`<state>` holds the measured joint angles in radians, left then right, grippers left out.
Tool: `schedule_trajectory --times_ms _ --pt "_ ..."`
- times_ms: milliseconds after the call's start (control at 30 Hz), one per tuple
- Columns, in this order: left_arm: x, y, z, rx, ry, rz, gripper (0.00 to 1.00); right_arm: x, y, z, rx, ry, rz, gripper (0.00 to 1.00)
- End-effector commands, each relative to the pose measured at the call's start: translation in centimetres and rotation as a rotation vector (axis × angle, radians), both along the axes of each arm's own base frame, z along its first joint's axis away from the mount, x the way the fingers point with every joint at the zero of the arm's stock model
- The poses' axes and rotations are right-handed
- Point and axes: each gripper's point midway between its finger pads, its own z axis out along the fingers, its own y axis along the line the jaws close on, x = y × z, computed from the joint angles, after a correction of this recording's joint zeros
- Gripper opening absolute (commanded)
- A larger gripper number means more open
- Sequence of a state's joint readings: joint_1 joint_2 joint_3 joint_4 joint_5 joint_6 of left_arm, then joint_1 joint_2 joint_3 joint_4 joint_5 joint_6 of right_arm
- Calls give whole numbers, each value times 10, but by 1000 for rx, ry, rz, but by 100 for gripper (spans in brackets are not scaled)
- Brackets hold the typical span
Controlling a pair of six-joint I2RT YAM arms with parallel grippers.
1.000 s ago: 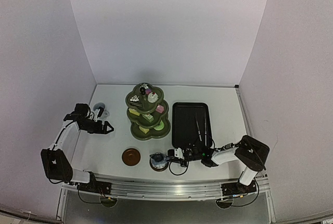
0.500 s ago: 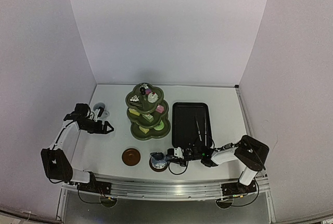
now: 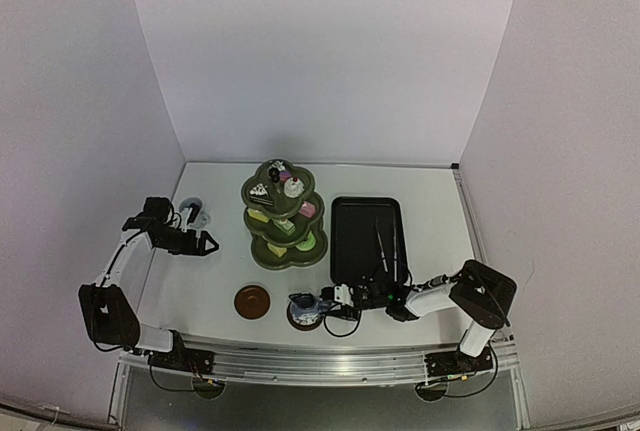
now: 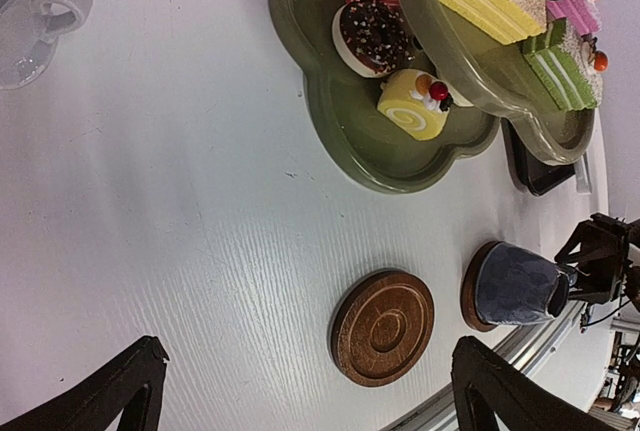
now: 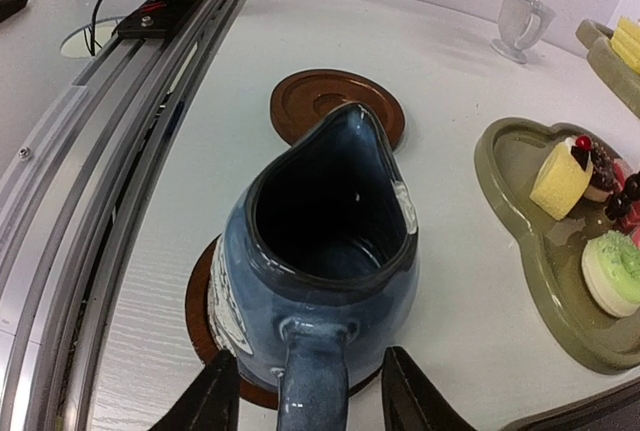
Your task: Serve the afternoon tea
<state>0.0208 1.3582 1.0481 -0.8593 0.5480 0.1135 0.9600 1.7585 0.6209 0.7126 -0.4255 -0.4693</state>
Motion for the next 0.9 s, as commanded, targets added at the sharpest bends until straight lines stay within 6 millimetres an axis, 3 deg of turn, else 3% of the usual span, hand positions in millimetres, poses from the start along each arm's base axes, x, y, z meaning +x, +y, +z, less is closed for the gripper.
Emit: schedule_trajectory --times_ms 0,67,167,233,267,300,433,567,700,767,867 --pt "14 0 18 -1 -78 -16 100 1 2 24 26 -41 16 55" --pt "15 1 19 0 -82 -15 100 1 2 29 29 -46 16 57" --pt "17 1 20 1 -88 -15 100 2 2 36 35 -49 9 74" --pt "18 1 21 1 -92 -15 100 4 2 44 50 -55 -1 79" --pt "18 0 23 -1 -94 -15 100 5 2 49 57 -57 -6 90" --pt "20 0 25 -1 -101 -13 100 5 2 54 60 -57 -11 93" --pt "23 1 36 0 -131 -14 100 8 1 73 65 -37 -41 95" --pt "29 7 47 41 -168 7 100 21 -2 106 115 19 -163 96" --pt "45 28 60 158 -219 73 100 44 -6 134 110 101 -328 97" --pt "58 43 73 251 -258 97 100 55 -10 141 80 153 -417 97" --pt "82 71 76 420 -214 121 100 68 -17 155 71 192 -528 96"
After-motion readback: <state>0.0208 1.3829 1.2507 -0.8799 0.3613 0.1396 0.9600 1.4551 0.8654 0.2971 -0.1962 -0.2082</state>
